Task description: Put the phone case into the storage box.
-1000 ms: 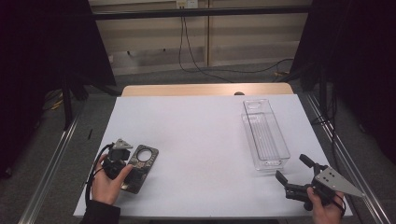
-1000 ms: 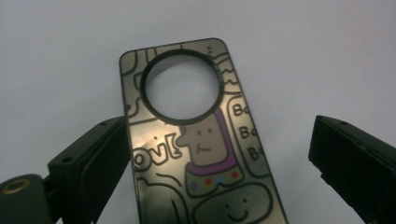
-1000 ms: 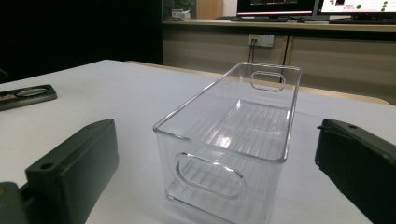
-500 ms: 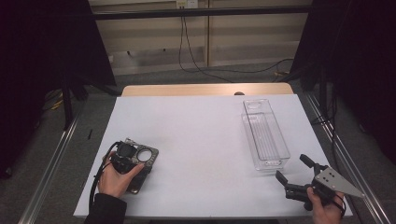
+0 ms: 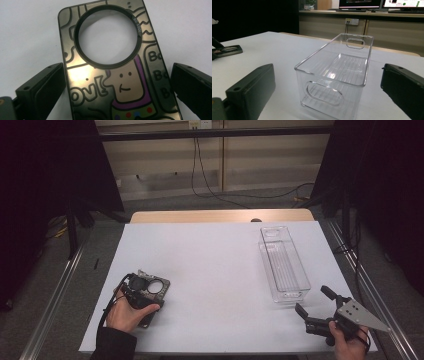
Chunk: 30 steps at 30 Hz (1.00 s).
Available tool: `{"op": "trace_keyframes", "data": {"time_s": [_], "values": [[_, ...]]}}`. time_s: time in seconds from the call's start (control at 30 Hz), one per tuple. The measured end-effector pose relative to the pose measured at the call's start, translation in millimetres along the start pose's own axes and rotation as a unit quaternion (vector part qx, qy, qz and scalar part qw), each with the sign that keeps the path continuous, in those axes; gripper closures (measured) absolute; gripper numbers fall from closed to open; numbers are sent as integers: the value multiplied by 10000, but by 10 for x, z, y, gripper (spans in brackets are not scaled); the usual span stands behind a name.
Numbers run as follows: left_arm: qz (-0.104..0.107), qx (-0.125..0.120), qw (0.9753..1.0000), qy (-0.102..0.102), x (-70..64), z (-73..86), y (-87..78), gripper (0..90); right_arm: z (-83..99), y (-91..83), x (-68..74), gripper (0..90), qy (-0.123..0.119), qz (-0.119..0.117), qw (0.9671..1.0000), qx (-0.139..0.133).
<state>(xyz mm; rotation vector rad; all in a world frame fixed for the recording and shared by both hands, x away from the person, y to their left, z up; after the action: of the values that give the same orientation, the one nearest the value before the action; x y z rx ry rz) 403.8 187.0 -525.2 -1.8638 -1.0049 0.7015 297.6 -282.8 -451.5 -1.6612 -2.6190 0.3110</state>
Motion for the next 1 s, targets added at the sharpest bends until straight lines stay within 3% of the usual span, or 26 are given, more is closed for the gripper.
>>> {"op": "trace_keyframes", "data": {"time_s": [0.57, 1.0], "values": [[-68, 213, 9997, -102, -16, -7, -42, 79, -1, -3, 2, 0, -15, -9, 10000, -1], [-83, 164, 9994, -309, -11, -16, -76, 116, 5, -1, -7, 0, -11, 14, 10000, 17]]}}
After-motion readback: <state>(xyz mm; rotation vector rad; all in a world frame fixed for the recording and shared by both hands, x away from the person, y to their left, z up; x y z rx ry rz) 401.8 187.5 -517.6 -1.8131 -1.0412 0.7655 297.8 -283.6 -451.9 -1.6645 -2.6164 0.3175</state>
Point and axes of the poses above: each handheld gripper's, and its own axes: y roughly forward along the jaws, z roughly out of its underside, x roughly to its left, the point moved 9 cm from there along y, roughly forward along the jaws, and after that the axes turned 7 degrees about -y, right-handed, at the moved point
